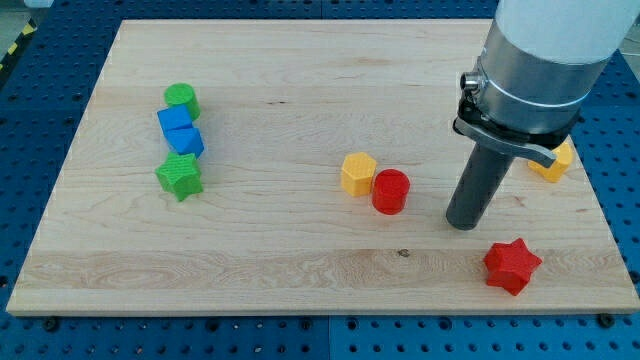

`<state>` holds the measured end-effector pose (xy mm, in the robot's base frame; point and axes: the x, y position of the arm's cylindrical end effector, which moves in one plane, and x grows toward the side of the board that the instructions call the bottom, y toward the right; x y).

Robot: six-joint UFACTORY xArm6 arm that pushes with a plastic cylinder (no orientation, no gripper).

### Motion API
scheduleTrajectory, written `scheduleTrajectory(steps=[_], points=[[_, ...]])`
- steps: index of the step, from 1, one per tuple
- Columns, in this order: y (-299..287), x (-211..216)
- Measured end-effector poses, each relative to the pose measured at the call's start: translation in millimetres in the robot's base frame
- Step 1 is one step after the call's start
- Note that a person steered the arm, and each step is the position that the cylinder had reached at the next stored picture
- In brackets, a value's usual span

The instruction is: Move the red star to the bottom right of the board

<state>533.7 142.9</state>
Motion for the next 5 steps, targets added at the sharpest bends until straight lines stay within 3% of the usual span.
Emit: scheduleTrajectory(steps=[2, 3, 5], points=[[0, -2], [0, 24], [-1, 32]])
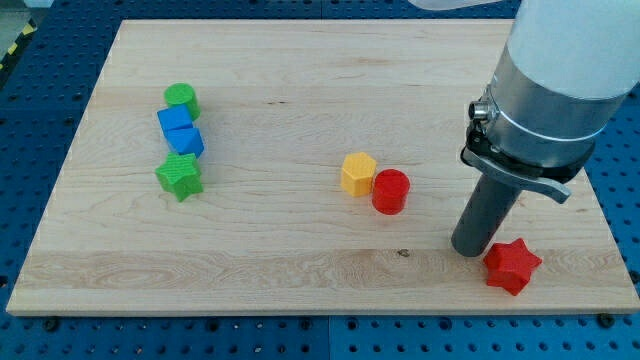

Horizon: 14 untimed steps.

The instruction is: Move the red star to the bottom right of the board

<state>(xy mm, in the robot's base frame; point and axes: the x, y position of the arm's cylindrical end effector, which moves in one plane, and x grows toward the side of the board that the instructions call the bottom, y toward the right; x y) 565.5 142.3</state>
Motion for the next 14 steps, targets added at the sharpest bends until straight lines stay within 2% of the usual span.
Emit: scheduleTrajectory(steps=[1, 3, 14], points=[[-4, 0], [5, 42], [62, 31]])
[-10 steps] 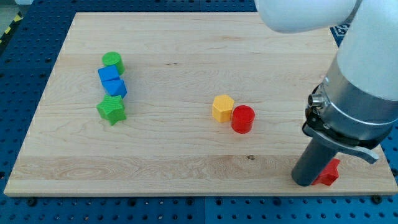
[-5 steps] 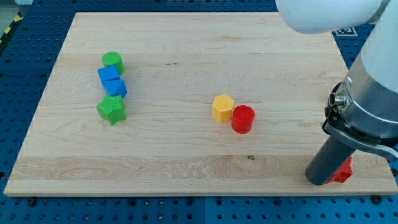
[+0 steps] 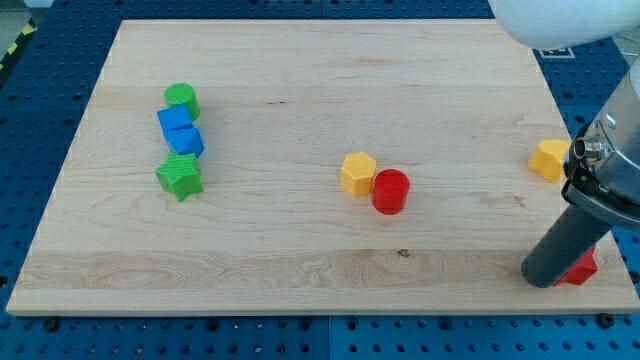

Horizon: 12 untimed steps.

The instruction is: Move the red star to the bottom right of the board

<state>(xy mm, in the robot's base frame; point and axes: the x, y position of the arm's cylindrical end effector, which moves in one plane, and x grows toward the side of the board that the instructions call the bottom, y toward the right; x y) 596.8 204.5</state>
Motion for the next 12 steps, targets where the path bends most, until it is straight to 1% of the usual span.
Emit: scheduleTrajectory(steps=[4, 5, 6, 7, 8, 10, 12], points=[[-12, 0], [-43, 0], [-59, -4], [-45, -18], [-40, -18], [0, -15], [16, -17]])
